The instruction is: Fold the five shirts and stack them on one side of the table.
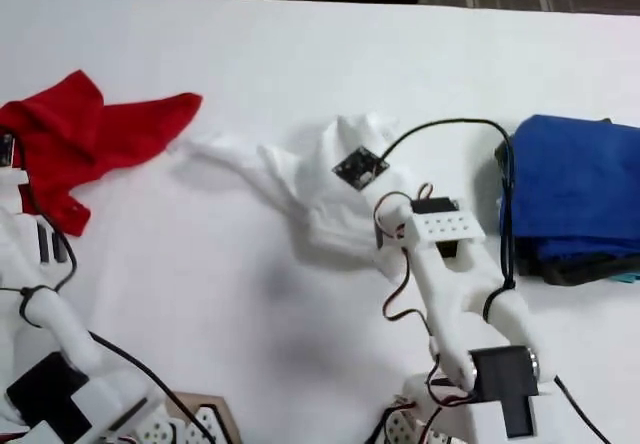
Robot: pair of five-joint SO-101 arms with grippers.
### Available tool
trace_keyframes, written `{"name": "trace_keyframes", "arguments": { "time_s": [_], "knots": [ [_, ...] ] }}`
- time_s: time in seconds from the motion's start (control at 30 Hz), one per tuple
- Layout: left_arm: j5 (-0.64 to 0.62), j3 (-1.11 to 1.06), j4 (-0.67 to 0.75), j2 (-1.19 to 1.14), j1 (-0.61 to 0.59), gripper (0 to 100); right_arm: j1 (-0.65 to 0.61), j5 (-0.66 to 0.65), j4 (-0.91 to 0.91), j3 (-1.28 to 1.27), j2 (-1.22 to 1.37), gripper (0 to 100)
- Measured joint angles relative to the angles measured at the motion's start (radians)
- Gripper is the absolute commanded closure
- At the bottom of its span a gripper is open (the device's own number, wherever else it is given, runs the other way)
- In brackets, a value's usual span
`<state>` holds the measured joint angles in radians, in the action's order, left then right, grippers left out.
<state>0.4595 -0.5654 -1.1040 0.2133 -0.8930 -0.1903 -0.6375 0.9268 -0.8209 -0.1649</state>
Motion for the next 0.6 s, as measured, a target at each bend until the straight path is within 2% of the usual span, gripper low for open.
{"name": "trace_keyframes", "arguments": {
  "time_s": [0.1, 0.2, 0.23, 0.47, 0.6],
  "knots": [
    [0.000, 0.000, 0.000, 0.000, 0.000, 81, 0.000, 0.000, 0.023, 0.037, 0.003, 84.9],
    [0.000, 0.000, 0.000, 0.000, 0.000, 81, 0.000, 0.000, 0.061, 0.075, 0.003, 97.6],
    [0.000, 0.000, 0.000, 0.000, 0.000, 81, 0.000, 0.000, 0.068, 0.084, 0.003, 98.5],
    [0.000, 0.000, 0.000, 0.000, 0.000, 81, 0.000, 0.000, 0.097, 0.092, 0.003, 95.7],
    [0.000, 0.000, 0.000, 0.000, 0.000, 81, 0.008, 0.028, 0.172, 0.107, 0.003, 80.7]
  ]
}}
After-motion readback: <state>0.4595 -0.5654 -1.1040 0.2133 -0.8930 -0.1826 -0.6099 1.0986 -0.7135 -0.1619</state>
